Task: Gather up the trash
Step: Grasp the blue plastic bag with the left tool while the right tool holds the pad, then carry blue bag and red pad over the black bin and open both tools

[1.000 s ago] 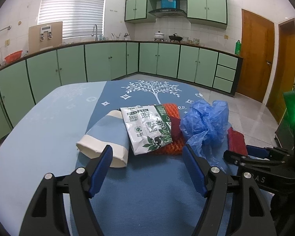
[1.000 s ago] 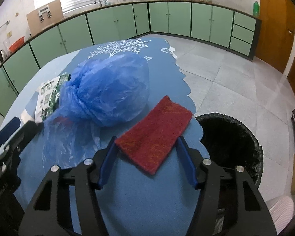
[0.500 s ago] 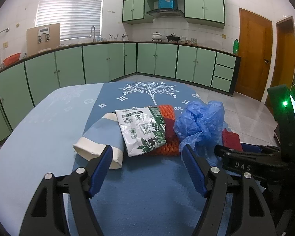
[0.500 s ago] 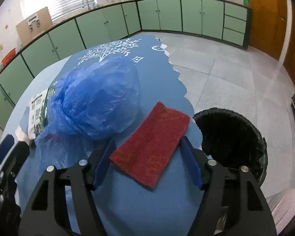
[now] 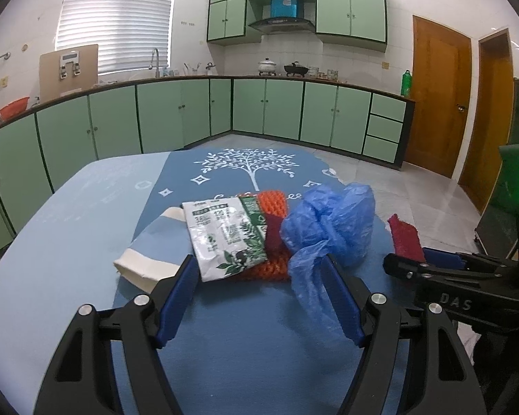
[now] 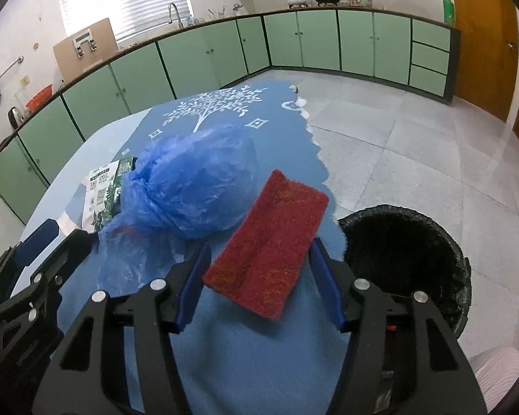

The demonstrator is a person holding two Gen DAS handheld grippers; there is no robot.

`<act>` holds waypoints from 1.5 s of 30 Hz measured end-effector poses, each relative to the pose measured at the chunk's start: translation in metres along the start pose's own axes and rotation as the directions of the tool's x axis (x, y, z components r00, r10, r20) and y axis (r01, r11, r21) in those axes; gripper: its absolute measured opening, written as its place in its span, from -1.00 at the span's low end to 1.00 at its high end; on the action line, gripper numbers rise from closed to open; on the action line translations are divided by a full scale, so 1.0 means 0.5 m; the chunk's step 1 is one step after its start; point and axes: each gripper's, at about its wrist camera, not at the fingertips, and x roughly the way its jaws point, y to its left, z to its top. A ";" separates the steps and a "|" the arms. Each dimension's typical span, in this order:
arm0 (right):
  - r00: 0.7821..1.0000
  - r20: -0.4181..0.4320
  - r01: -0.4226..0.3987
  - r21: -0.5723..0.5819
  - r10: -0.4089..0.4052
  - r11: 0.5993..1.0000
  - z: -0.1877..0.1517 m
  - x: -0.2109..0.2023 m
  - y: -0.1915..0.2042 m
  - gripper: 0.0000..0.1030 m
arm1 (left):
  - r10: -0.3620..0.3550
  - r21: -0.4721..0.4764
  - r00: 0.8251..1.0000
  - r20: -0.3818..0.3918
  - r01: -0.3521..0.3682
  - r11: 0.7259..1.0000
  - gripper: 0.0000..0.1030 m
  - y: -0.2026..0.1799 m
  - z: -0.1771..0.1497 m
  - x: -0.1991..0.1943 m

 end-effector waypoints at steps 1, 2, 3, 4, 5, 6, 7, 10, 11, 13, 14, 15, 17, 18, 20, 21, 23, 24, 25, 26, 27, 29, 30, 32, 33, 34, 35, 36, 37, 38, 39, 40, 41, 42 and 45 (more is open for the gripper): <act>1.000 0.005 -0.004 0.007 0.004 1.000 0.002 -0.005 -0.005 0.09 | -0.003 0.001 1.000 0.001 0.003 1.000 0.39 -0.003 0.001 0.000; 1.000 0.010 -0.005 0.012 0.005 1.000 0.003 -0.012 -0.011 0.10 | -0.009 0.004 1.000 0.002 0.009 1.000 0.39 -0.008 0.003 0.000; 1.000 0.018 -0.004 0.017 0.004 1.000 0.005 -0.019 -0.017 0.10 | -0.013 0.007 1.000 0.003 0.013 1.000 0.39 -0.011 0.005 0.001; 1.000 0.025 0.000 0.021 -0.001 1.000 0.008 -0.026 -0.024 0.10 | -0.018 0.011 1.000 0.004 0.018 1.000 0.39 -0.016 0.007 0.001; 1.000 0.030 0.004 0.024 -0.005 1.000 0.009 -0.030 -0.030 0.10 | -0.025 0.017 1.000 0.007 0.025 1.000 0.39 -0.023 0.010 0.002; 0.999 0.034 0.009 0.028 -0.010 1.000 0.011 -0.035 -0.037 0.10 | -0.029 0.023 1.000 0.009 0.029 0.999 0.39 -0.029 0.012 0.003; 0.999 0.039 0.015 0.032 -0.016 0.999 0.013 -0.039 -0.044 0.10 | -0.037 0.032 0.999 0.012 0.037 0.999 0.39 -0.038 0.015 0.005; 0.998 0.051 0.038 0.035 -0.040 0.999 0.018 -0.051 -0.067 0.10 | -0.059 0.041 0.998 0.016 0.058 0.997 0.37 -0.057 0.022 0.011; 0.997 0.055 0.046 0.035 -0.048 0.998 0.020 -0.054 -0.075 0.10 | -0.067 0.044 0.998 0.018 0.066 0.997 0.36 -0.066 0.026 0.016; 0.997 0.059 0.055 0.042 -0.057 0.998 0.023 -0.059 -0.090 0.10 | -0.070 0.053 0.997 0.021 0.069 0.996 0.31 -0.081 0.030 0.026; 0.996 0.060 0.058 0.043 -0.061 0.997 0.023 -0.060 -0.093 0.10 | -0.068 0.061 0.997 0.021 0.066 0.996 0.30 -0.089 0.033 0.035; 0.996 0.061 0.062 0.045 -0.065 0.997 0.023 -0.062 -0.098 0.10 | -0.069 0.065 0.997 0.017 0.067 0.996 0.25 -0.094 0.036 0.043; 0.995 0.063 0.070 0.046 -0.073 0.996 0.023 -0.064 -0.108 0.10 | -0.070 0.071 0.997 0.014 0.069 0.995 0.21 -0.106 0.043 0.060; 0.995 0.063 0.074 0.046 -0.077 0.996 0.023 -0.063 -0.112 0.10 | -0.067 0.078 0.998 0.015 0.065 0.995 0.21 -0.112 0.045 0.068; 0.995 0.063 0.080 0.051 -0.083 0.996 0.023 -0.063 -0.122 0.10 | -0.060 0.090 0.998 0.013 0.058 0.994 0.20 -0.123 0.052 0.086; 0.994 0.064 0.082 0.054 -0.085 0.995 0.023 -0.062 -0.127 0.10 | -0.057 0.091 0.998 0.009 0.056 0.994 0.17 -0.128 0.054 0.096; 0.994 0.064 0.087 0.056 -0.091 0.995 0.023 -0.062 -0.137 0.10 | -0.054 0.094 0.999 -0.004 0.054 0.994 0.00 -0.134 0.057 0.111; 0.994 0.064 0.090 0.057 -0.094 0.994 0.023 -0.061 -0.141 0.10 | -0.051 0.096 0.999 -0.012 0.052 0.994 -0.15 -0.138 0.059 0.119; 0.993 0.063 0.092 0.058 -0.096 0.994 0.022 -0.061 -0.145 0.10 | -0.051 0.097 0.999 -0.017 0.052 0.994 -0.34 -0.140 0.059 0.124; 0.993 0.062 0.095 0.058 -0.098 0.994 0.021 -0.061 -0.149 0.10 | -0.052 0.097 0.998 -0.020 0.054 0.994 -0.43 -0.139 0.058 0.127; 0.993 0.063 0.098 0.056 -0.101 0.994 0.021 -0.061 -0.149 0.10 | -0.054 0.095 0.998 -0.020 0.055 0.994 -0.55 -0.141 0.058 0.128; 0.992 0.070 0.107 0.046 -0.110 0.993 0.021 -0.064 -0.151 0.10 | -0.053 0.095 0.999 -0.014 0.054 0.994 -0.76 -0.144 0.058 0.126; 0.991 0.076 0.110 0.041 -0.113 0.993 0.021 -0.066 -0.151 0.10 | -0.055 0.095 0.998 -0.014 0.056 0.994 -0.89 -0.146 0.059 0.124; 0.989 0.089 0.111 0.039 -0.114 0.993 0.022 -0.072 -0.155 0.10 | -0.064 0.090 0.998 -0.009 0.065 0.994 -0.93 -0.149 0.060 0.117; 0.989 0.096 0.109 0.039 -0.112 0.993 0.023 -0.076 -0.156 0.10 | -0.067 0.091 0.998 -0.006 0.067 0.994 -0.94 -0.153 0.061 0.112; 0.988 0.105 0.110 0.040 -0.114 0.993 0.024 -0.081 -0.159 0.10 | -0.073 0.092 0.997 -0.002 0.073 0.993 -0.94 -0.156 0.063 0.107; 0.987 0.111 0.112 0.040 -0.116 0.993 0.025 -0.085 -0.159 0.10 | -0.081 0.091 0.997 0.003 0.081 0.993 -0.94 -0.161 0.066 0.101; 0.986 0.118 0.113 0.041 -0.118 0.993 0.027 -0.091 -0.163 0.10 | -0.092 0.092 0.996 0.010 0.091 0.992 -0.94 -0.167 0.071 0.093; 0.985 0.127 0.115 0.043 -0.120 0.992 0.028 -0.098 -0.168 0.10 | -0.098 0.093 0.995 0.014 0.096 0.991 -0.95 -0.171 0.074 0.088; 0.984 0.133 0.117 0.046 -0.122 0.992 0.029 -0.102 -0.173 0.10 | -0.110 0.094 0.994 0.021 0.108 0.990 -0.95 -0.179 0.080 0.081; 0.982 0.140 0.120 0.051 -0.126 0.991 0.031 -0.108 -0.182 0.10 | -0.120 0.097 0.992 0.025 0.117 0.988 -0.95 -0.187 0.084 0.075; 0.981 0.144 0.123 0.055 -0.130 0.991 0.031 -0.112 -0.185 0.10 | -0.137 0.104 0.990 0.029 0.133 0.986 -0.95 -0.199 0.089 0.070; 0.979 0.150 0.130 0.061 -0.138 0.990 0.031 -0.118 -0.196 0.10 | -0.149 0.108 0.988 0.029 0.145 0.984 -0.95 -0.210 0.093 0.066; 0.977 0.155 0.136 0.065 -0.144 0.989 0.032 -0.123 -0.206 0.10 | -0.162 0.110 0.986 0.029 0.158 0.981 -0.95 -0.220 0.095 0.063; 0.973 0.162 0.154 0.081 -0.165 0.985 0.030 -0.141 -0.245 0.10 | -0.206 0.122 0.978 0.021 0.202 0.972 -0.95 -0.259 0.102 0.062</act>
